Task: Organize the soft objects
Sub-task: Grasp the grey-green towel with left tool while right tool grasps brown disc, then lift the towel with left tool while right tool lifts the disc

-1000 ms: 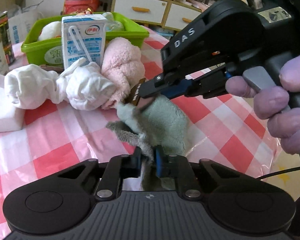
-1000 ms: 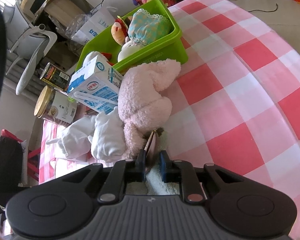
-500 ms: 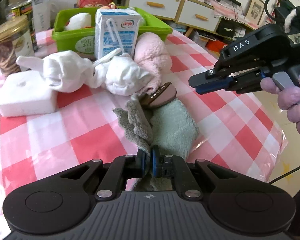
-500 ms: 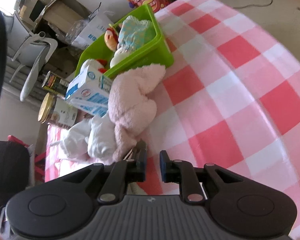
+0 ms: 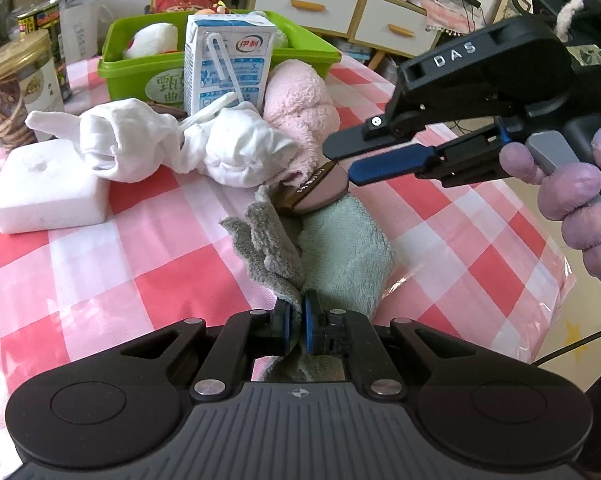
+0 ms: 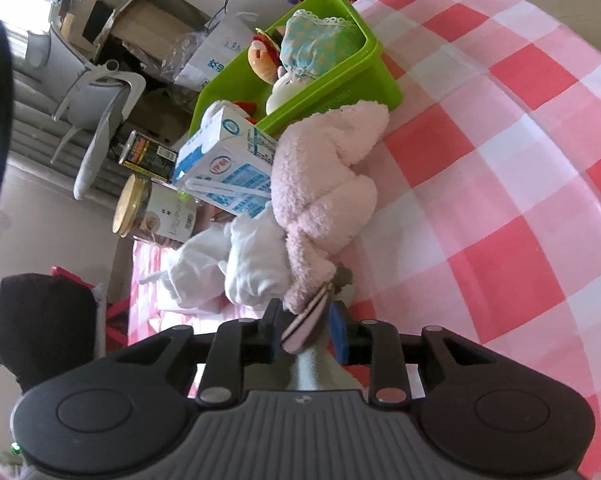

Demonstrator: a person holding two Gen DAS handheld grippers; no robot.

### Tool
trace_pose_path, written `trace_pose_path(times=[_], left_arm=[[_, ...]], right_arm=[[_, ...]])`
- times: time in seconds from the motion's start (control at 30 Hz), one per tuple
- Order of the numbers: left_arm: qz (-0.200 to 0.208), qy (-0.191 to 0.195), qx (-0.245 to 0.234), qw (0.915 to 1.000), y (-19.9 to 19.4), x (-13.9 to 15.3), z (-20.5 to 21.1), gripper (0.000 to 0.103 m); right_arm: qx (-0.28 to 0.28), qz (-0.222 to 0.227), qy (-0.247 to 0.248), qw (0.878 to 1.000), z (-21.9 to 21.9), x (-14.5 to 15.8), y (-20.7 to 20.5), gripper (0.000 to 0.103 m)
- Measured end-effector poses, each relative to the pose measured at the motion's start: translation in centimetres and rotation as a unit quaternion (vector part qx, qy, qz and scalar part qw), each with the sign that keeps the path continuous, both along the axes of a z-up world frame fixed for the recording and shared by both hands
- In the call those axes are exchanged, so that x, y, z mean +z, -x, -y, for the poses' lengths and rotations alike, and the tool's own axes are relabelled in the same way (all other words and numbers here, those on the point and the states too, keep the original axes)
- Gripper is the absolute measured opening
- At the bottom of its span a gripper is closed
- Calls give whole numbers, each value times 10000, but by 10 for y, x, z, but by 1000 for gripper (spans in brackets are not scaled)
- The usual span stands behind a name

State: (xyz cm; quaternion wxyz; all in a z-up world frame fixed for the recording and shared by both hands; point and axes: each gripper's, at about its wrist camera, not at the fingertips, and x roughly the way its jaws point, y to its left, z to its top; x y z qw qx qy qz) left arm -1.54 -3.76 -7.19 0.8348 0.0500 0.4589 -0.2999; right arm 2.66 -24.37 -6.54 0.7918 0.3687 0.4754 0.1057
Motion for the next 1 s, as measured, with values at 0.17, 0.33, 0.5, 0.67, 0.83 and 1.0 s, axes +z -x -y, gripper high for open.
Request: trace_pose_path(times=[0.17,0.33,0.5,0.67,0.83,1.0], left_arm=[[-14,16,12,10000,0,0,0,3],[-4,15,9,10000,0,0,0,4],[-8,22,31,10000,0,0,0,7],[-5,18,29,10000,0,-1,0,8],[-4,22,28,10000,0,-1,0,9],[1,40,68,10000,0,-2,1,12]], right_arm=[[-3,-62,133,9999,-5,-2,-5,2],[32,-71,173,9998,-8,-3,-7,0],[42,-174,258,9995,-8,-5,-8,0],[37,-230,270,9994,-8,-5,-9,0],[99,-63,198,9997,-16,2,-11,0],[138,-25,386,9992,-26,1,-15,0]])
